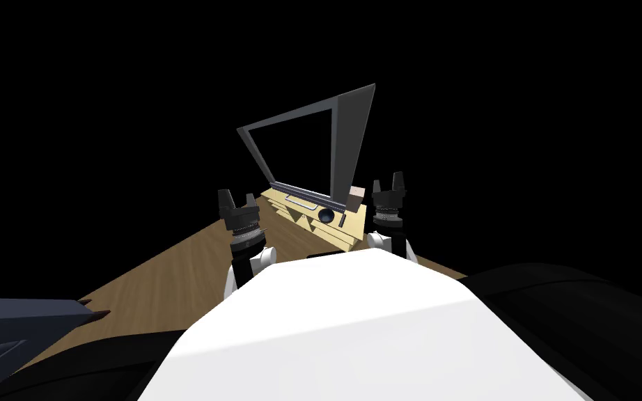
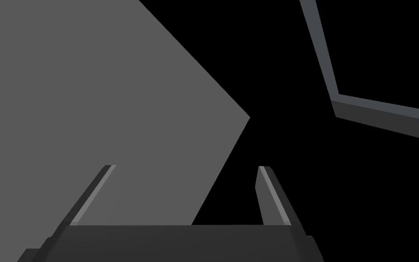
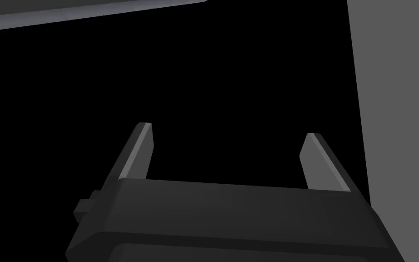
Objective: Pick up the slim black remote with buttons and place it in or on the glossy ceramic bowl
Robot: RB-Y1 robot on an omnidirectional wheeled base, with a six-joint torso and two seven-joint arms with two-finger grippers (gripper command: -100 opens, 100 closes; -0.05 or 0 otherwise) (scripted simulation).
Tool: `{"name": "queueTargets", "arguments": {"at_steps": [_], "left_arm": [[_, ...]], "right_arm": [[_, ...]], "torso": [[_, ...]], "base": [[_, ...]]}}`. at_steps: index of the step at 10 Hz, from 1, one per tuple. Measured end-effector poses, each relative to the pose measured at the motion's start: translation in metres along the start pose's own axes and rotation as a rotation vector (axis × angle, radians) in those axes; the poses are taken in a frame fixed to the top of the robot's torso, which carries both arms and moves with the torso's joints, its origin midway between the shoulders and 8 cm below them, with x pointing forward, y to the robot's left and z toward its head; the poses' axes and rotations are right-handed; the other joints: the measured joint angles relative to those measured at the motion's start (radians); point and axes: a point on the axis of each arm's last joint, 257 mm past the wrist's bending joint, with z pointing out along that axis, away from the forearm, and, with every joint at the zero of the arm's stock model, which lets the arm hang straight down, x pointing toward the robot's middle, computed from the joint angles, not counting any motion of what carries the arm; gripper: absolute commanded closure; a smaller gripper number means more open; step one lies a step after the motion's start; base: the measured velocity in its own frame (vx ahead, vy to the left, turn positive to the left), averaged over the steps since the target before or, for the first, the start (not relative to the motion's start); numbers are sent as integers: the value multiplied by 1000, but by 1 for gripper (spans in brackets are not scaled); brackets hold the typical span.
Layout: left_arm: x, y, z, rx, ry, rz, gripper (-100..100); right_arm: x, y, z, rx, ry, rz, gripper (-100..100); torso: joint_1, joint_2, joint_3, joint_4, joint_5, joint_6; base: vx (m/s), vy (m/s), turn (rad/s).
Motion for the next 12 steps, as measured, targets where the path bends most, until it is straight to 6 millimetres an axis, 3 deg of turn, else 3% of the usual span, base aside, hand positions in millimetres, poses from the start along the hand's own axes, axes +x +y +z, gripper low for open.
{"name": "queueTargets", "arguments": {"at_steps": [4,12], "left_arm": [[0,0,0,0,0,0,0],[0,0,0,0,0,0,0]], "right_arm": [[25,-17,-4,31,127,-74,-100],[85,-71,-45,109,456,-294,-100]], "torso": [[-2,1,1,0,-1,0],[-2,0,0,0,-1,0]], "base": [[-18,-33,105],[-13,-27,119]]}}
